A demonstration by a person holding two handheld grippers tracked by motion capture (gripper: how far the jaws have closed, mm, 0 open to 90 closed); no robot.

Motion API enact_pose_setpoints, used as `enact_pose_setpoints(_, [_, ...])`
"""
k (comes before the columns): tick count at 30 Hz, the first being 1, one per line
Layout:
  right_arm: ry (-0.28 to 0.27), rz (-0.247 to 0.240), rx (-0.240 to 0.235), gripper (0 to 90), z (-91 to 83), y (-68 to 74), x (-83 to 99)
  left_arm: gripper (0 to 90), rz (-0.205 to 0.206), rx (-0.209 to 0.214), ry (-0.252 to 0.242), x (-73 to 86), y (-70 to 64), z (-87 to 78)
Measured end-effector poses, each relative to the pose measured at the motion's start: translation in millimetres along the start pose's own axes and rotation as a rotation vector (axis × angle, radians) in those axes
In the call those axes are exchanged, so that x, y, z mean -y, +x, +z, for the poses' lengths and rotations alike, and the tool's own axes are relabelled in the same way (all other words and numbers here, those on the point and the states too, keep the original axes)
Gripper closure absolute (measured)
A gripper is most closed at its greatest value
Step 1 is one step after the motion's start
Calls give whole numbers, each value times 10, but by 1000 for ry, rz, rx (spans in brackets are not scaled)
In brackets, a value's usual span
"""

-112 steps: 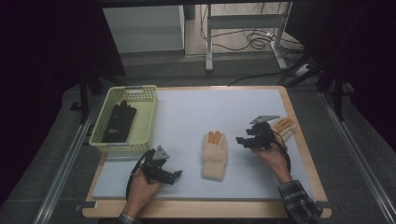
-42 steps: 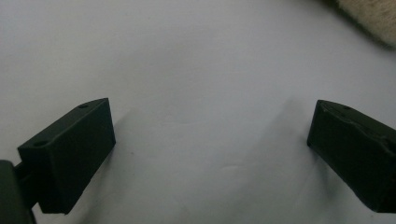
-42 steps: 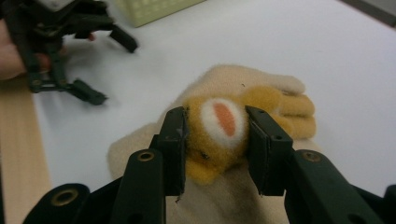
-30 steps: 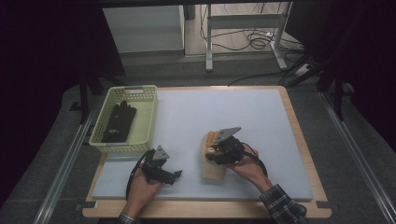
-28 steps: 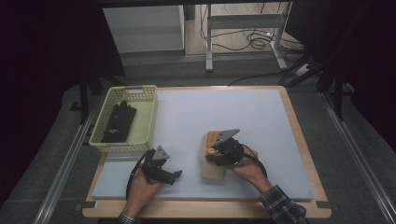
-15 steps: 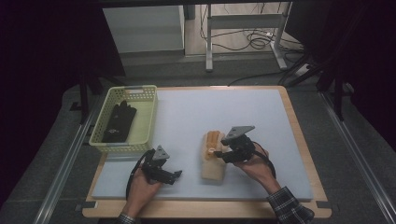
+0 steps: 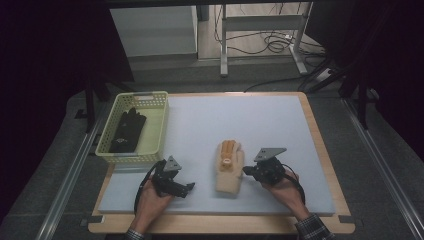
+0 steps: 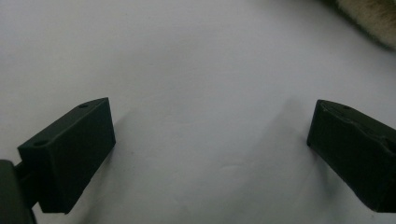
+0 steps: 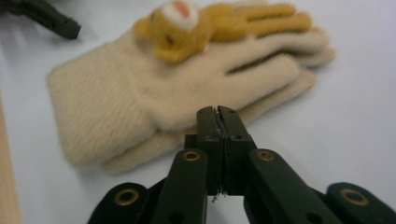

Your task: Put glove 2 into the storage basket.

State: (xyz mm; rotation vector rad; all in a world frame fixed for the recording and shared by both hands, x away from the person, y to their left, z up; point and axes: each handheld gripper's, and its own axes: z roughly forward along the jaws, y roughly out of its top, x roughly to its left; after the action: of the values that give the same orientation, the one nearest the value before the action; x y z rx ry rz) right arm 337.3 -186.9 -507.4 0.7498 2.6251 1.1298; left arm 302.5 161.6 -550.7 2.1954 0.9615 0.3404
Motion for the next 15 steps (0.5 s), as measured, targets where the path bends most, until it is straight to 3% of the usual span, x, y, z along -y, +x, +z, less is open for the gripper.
enact_pose_setpoints(7, [12, 21, -34, 885, 112, 83, 154, 16, -1, -18, -1, 15, -9, -29])
enact_pose_setpoints(15, [-4, 9, -43, 885, 205, 173, 135, 20, -39, -16, -2, 100, 106, -134])
